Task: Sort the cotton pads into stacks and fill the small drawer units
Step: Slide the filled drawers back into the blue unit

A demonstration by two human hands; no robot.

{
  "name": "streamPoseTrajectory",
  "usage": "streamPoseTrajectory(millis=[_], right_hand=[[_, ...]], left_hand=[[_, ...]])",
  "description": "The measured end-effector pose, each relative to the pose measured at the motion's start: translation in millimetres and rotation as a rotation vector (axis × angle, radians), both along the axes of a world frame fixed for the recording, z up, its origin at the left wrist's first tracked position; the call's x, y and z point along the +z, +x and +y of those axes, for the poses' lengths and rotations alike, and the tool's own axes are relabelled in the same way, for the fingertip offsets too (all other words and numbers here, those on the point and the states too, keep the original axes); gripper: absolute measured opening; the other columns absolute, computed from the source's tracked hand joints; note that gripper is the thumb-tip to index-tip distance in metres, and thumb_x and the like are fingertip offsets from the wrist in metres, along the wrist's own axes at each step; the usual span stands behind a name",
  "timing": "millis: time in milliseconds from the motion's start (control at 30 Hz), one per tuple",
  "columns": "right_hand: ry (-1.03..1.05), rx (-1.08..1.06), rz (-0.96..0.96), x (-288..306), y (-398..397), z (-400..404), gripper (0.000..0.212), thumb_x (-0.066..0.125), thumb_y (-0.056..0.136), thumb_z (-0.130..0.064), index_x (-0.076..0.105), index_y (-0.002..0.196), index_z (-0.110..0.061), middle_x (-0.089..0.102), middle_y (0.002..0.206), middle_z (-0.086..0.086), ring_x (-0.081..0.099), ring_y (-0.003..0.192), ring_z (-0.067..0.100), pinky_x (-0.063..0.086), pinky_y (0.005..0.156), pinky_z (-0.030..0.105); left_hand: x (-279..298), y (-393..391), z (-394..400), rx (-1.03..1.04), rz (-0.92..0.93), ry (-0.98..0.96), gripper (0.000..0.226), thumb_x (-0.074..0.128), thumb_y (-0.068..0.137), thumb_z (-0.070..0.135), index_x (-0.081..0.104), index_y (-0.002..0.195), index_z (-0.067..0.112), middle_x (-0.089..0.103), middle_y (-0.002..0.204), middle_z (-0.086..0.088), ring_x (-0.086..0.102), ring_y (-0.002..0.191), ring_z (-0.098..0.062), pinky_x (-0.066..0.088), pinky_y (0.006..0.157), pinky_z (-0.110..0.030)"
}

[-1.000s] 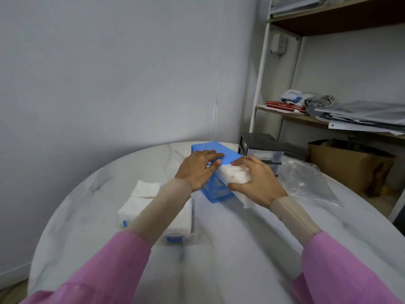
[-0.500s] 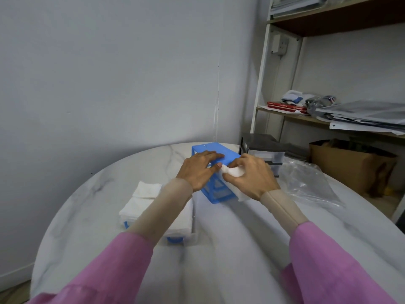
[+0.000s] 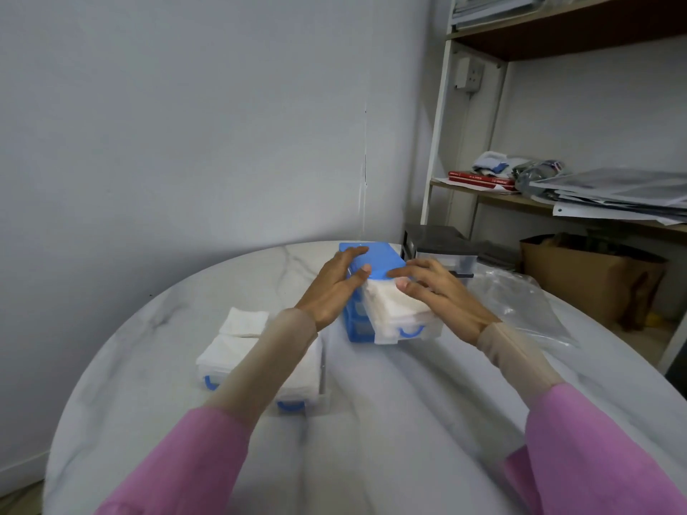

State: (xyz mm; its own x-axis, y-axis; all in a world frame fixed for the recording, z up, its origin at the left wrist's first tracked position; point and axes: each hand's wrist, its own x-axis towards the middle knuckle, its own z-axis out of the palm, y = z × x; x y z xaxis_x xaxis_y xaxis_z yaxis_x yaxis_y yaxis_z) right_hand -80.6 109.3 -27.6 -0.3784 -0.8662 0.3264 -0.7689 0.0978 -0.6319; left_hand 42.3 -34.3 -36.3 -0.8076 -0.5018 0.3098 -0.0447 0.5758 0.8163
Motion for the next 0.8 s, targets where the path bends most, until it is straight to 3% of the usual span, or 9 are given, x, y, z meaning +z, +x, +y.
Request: streamPoseTrajectory(millis=[67,133,200,300,400,467,533,667,800], right_hand=[[0.031,0.104,-0.060,0,-8,3,0.034,0.059,0.078,-0.052,0.050,0.110,-0.044,0.032,0.138,-0.006,0.036,0.125,0.008,0.029,0.112,0.034],[0.143,0.173,-0.034,-2,-15,5,0.057,0.074,0.066,-0.053,0.043,0.114,-0.048,0.017,0.149,-0.007,0.018,0.138,0.005,0.019,0.115,0.028],[0.217,0.196,-0.002,-4,-20,5,0.069,0.074,0.057,-0.046,0.038,0.115,-0.051,0.005,0.151,-0.011,0.005,0.138,-0.002,0.012,0.109,0.018],[0.212,0.220,-0.008,-5,-27,2,0.074,0.084,0.060,-0.030,0.038,0.115,-0.051,0.005,0.151,-0.012,0.006,0.140,0.001,0.016,0.105,0.016],[0.180,0.189,-0.001,-3,-32,-1,0.070,0.085,0.065,-0.018,0.043,0.114,-0.047,0.014,0.144,-0.010,0.022,0.130,0.006,0.025,0.099,0.012],[0.145,0.163,-0.007,-4,-32,-3,0.065,0.084,0.065,-0.019,0.047,0.113,-0.042,0.019,0.139,-0.010,0.029,0.123,0.006,0.030,0.092,0.005],[0.128,0.162,-0.030,-4,-33,-4,0.063,0.083,0.066,-0.017,0.050,0.115,-0.035,0.023,0.135,-0.008,0.035,0.120,0.008,0.032,0.085,-0.003],[0.109,0.203,-0.121,-1,-38,0,0.057,0.080,0.068,-0.009,0.053,0.114,-0.028,0.027,0.133,-0.008,0.043,0.119,0.010,0.036,0.084,-0.003],[0.123,0.175,-0.058,0,-39,-5,0.055,0.079,0.070,-0.021,0.054,0.118,-0.028,0.026,0.133,-0.008,0.040,0.116,0.004,0.035,0.084,-0.003]], left_hand=[[-1,7,6,-0.031,0.040,0.068,0.054,0.056,0.081,0.056,0.041,0.129,0.035,0.037,0.141,0.009,0.034,0.131,-0.011,0.028,0.102,-0.023],[-1,13,9,-0.065,-0.013,0.043,0.064,0.064,0.065,0.056,0.039,0.120,0.033,0.040,0.131,0.010,0.040,0.120,-0.010,0.035,0.091,-0.016],[0,16,9,-0.088,-0.083,-0.006,0.076,0.074,0.055,0.052,0.034,0.116,0.028,0.039,0.125,0.008,0.042,0.114,-0.010,0.037,0.081,-0.009],[-1,17,11,-0.115,-0.144,-0.103,0.094,0.078,0.040,0.058,0.033,0.115,0.024,0.035,0.122,0.009,0.040,0.113,-0.010,0.038,0.085,-0.014],[-4,15,14,-0.089,-0.182,-0.193,0.086,0.088,0.053,0.044,0.032,0.115,0.024,0.025,0.126,0.013,0.032,0.117,-0.008,0.034,0.098,-0.024],[-7,14,12,-0.061,-0.186,-0.227,0.075,0.084,0.061,0.041,0.029,0.112,0.034,0.018,0.145,0.009,0.023,0.132,-0.010,0.026,0.109,-0.027],[-10,15,7,-0.052,-0.145,-0.232,0.066,0.083,0.063,0.041,0.033,0.107,0.037,0.007,0.155,0.008,0.015,0.141,-0.012,0.022,0.109,-0.027],[-13,17,5,-0.062,-0.101,-0.253,0.057,0.081,0.067,0.036,0.038,0.105,0.038,0.010,0.156,0.009,0.015,0.142,-0.009,0.021,0.112,-0.030],[-15,17,3,-0.033,-0.134,-0.319,0.059,0.076,0.072,0.039,0.039,0.117,0.033,0.008,0.156,0.010,0.013,0.142,-0.007,0.015,0.116,-0.043]])
